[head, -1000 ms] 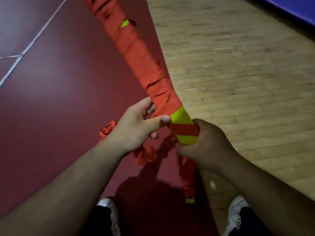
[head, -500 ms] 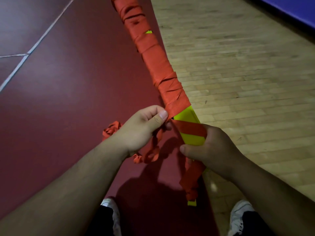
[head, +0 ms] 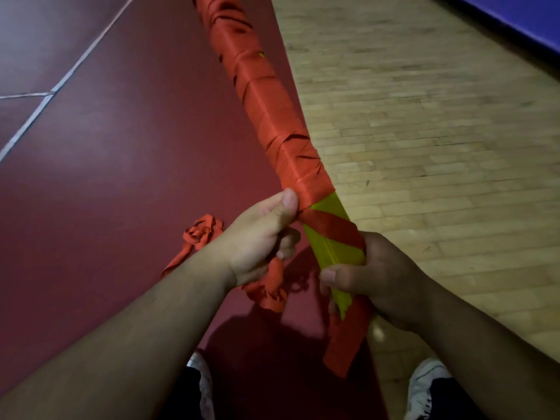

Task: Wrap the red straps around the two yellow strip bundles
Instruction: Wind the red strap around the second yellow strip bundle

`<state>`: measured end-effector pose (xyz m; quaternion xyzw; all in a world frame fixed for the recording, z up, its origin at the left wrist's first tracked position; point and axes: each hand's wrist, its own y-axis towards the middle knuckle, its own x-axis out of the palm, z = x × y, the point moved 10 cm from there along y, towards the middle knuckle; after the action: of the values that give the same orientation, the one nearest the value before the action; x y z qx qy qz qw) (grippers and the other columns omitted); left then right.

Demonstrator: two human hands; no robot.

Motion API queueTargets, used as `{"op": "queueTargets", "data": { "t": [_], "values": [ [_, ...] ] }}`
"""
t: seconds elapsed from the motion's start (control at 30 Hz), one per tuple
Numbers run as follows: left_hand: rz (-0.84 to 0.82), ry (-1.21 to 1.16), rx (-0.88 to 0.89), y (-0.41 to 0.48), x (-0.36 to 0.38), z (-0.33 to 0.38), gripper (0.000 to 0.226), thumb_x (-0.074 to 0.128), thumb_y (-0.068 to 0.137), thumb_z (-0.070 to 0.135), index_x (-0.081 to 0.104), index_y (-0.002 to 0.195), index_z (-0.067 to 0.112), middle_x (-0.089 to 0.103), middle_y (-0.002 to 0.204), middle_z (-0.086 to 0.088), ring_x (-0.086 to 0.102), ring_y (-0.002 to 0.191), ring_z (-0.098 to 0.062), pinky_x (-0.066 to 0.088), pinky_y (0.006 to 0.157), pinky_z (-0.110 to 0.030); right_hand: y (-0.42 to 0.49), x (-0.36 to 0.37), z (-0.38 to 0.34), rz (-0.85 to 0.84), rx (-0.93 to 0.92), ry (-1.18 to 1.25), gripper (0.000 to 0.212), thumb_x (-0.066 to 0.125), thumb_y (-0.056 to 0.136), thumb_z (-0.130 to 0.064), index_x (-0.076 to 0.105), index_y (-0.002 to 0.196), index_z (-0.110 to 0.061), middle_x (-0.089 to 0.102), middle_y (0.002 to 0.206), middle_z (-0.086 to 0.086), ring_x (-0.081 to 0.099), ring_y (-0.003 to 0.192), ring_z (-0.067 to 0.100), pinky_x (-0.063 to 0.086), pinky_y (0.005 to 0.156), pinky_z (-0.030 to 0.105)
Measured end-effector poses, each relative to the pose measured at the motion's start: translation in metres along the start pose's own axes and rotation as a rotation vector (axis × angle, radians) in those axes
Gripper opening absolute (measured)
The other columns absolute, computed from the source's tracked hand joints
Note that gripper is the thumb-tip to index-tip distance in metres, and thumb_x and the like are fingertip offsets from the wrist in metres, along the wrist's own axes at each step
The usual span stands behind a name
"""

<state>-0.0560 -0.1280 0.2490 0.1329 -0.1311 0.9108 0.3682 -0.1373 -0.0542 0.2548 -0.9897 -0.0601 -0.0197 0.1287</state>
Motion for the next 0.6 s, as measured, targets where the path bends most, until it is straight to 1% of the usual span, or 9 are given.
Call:
{"op": "queueTargets", "data": {
  "t": [0.07,0.13,0.2,0.27,0.3,0.37,0.47,0.57,0.6],
  "values": [
    [-0.167,-0.133,-0.036,-0.005,0.014,-0.004,0.097,0.069,0.072,0.066,0.043,0.144,0.007,0.059,0.089,-0.001,0.025,0.049,-0.002,0.019,0.055,-0.022,-0.003,0.008,0.000,-0.084,0.012,0.040,0.037,0.077,0.058,-0.032,0.068,0.085,-0.009,0.067,0.072,0.017,0.064,0.056,0.028,0.054,0.052,0.035],
    [-0.319,-0.182,-0.032,-0.013,0.028,0.001,0.093,0.058,0.085,0.058,0.019,0.155,0.011,0.065,0.082,0.014,0.015,0.052,-0.006,0.018,0.061,-0.025,-0.006,0.014,0.001,-0.153,0.026,0.078,0.033,0.076,0.061,-0.030,0.070,0.087,-0.012,0.067,0.075,0.019,0.065,0.057,0.028,0.054,0.052,0.033],
    [-0.489,-0.186,-0.002,-0.020,0.044,0.011,0.091,0.041,0.094,0.052,-0.010,0.154,0.008,0.072,0.094,0.018,0.004,0.052,-0.011,0.014,0.067,-0.029,-0.008,0.018,0.001,-0.204,0.038,0.128,0.027,0.075,0.062,-0.029,0.072,0.084,-0.014,0.067,0.074,0.018,0.066,0.055,0.026,0.054,0.050,0.030],
    [-0.579,-0.198,-0.004,-0.025,0.049,0.015,0.087,0.035,0.096,0.051,-0.018,0.152,0.009,0.072,0.101,0.020,0.001,0.053,-0.017,0.010,0.068,-0.034,-0.011,0.021,0.001,-0.240,0.044,0.183,0.030,0.074,0.063,-0.027,0.072,0.087,-0.011,0.066,0.073,0.018,0.066,0.054,0.024,0.054,0.049,0.029],
    [-0.578,-0.202,-0.011,-0.025,0.049,0.016,0.085,0.037,0.095,0.052,-0.012,0.153,0.012,0.072,0.098,0.020,0.000,0.053,-0.017,0.012,0.068,-0.034,-0.011,0.021,0.002,-0.250,0.052,0.205,0.035,0.073,0.063,-0.027,0.070,0.091,-0.007,0.066,0.073,0.019,0.066,0.054,0.024,0.055,0.049,0.029],
    [-0.502,-0.212,-0.011,-0.021,0.046,0.012,0.078,0.050,0.090,0.056,0.018,0.153,0.024,0.072,0.085,0.018,0.002,0.053,-0.016,0.026,0.066,-0.024,-0.011,0.017,0.006,-0.244,0.089,0.230,0.046,0.072,0.062,-0.028,0.064,0.100,-0.001,0.066,0.074,0.019,0.066,0.055,0.026,0.055,0.050,0.031],
    [-0.288,-0.317,-0.027,-0.012,0.033,0.003,0.057,0.074,0.074,0.055,0.064,0.127,0.035,0.061,0.063,0.012,0.024,0.049,-0.005,0.042,0.059,-0.020,-0.007,0.005,0.007,-0.213,0.110,0.162,0.059,0.070,0.065,-0.032,0.062,0.111,0.003,0.070,0.082,0.019,0.067,0.065,0.030,0.056,0.057,0.035],
    [0.000,-0.222,-0.010,-0.003,0.008,0.002,0.042,0.072,0.073,0.048,0.072,0.106,0.023,0.059,0.095,0.002,0.031,0.047,-0.001,0.031,0.049,-0.015,0.000,-0.026,0.003,0.006,0.037,-0.100,0.052,0.072,0.066,-0.044,0.071,0.108,-0.013,0.076,0.095,0.009,0.072,0.083,0.026,0.059,0.077,0.044],
    [0.097,-0.157,-0.003,-0.002,-0.002,0.002,0.033,0.069,0.076,0.046,0.069,0.099,0.021,0.054,0.093,0.002,0.031,0.048,-0.002,0.028,0.047,-0.016,0.001,-0.037,0.000,0.116,0.010,-0.211,0.050,0.072,0.066,-0.049,0.073,0.107,-0.021,0.077,0.098,0.003,0.074,0.089,0.021,0.058,0.086,0.048]
  ]
}}
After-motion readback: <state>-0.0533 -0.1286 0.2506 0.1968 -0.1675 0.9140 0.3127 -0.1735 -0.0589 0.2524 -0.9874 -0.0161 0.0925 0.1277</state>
